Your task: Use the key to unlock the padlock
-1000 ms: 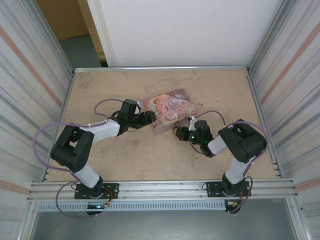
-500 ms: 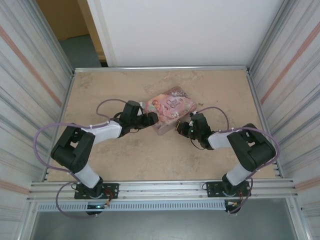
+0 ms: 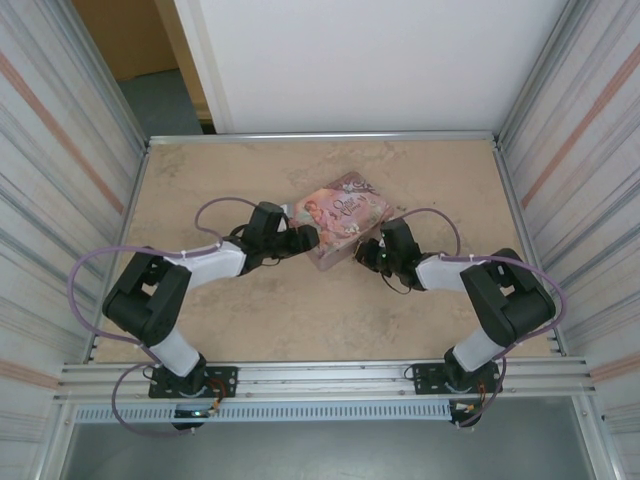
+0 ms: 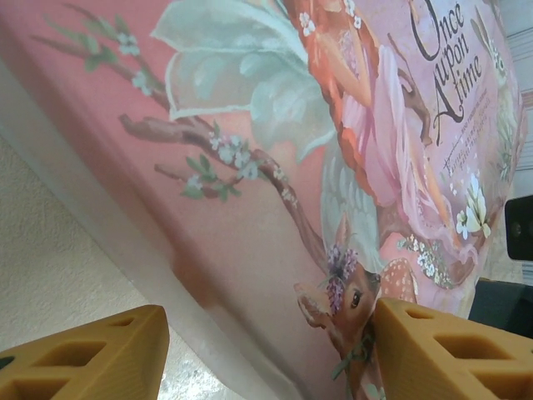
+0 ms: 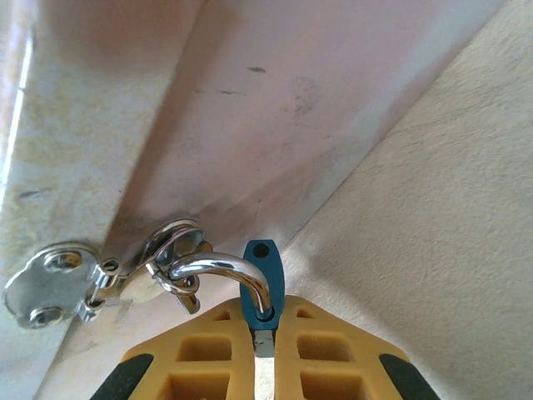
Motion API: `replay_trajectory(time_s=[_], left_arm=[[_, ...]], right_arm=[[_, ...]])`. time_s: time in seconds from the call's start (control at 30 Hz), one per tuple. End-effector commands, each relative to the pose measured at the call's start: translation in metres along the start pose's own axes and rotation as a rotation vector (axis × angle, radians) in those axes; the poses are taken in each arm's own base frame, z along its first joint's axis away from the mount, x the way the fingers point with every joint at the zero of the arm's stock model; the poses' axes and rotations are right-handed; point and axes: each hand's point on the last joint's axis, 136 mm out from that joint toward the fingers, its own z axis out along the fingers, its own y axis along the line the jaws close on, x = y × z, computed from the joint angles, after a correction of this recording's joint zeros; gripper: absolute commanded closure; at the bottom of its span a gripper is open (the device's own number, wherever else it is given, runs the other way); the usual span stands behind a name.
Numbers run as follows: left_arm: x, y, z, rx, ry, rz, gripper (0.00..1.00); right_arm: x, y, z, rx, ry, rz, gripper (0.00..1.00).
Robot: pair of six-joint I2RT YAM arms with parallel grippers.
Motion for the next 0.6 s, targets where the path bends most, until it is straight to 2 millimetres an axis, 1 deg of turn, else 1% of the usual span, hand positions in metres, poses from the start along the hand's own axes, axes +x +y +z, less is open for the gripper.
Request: replay_trajectory(time_s=[0.0,0.33,0.5,0.57], left_arm=[[0.067,0.079,0.001,-0.292,0.214,-0.034,0.35],[0.069,0.082,0.002,-0.308,0.226,-0.033,0.35],[0.071,0.082,0.004,-0.315,0.236,-0.029,0.36],[0.071,0.081,0.004,-0.317,0.24,-0.025,0.36]], right_arm=[[-0.027,-0.01,-0.01,0.061,-0.081,0.083,1.0],[-0.048,-0.005,-0.02,0.046,-0.104,0.069,1.0],[-0.058,0.002,-0.022,0.011,-0.107,0.038,1.0],[-0.061,0.001,-0.022,0.012,-0.107,0.028,1.0]])
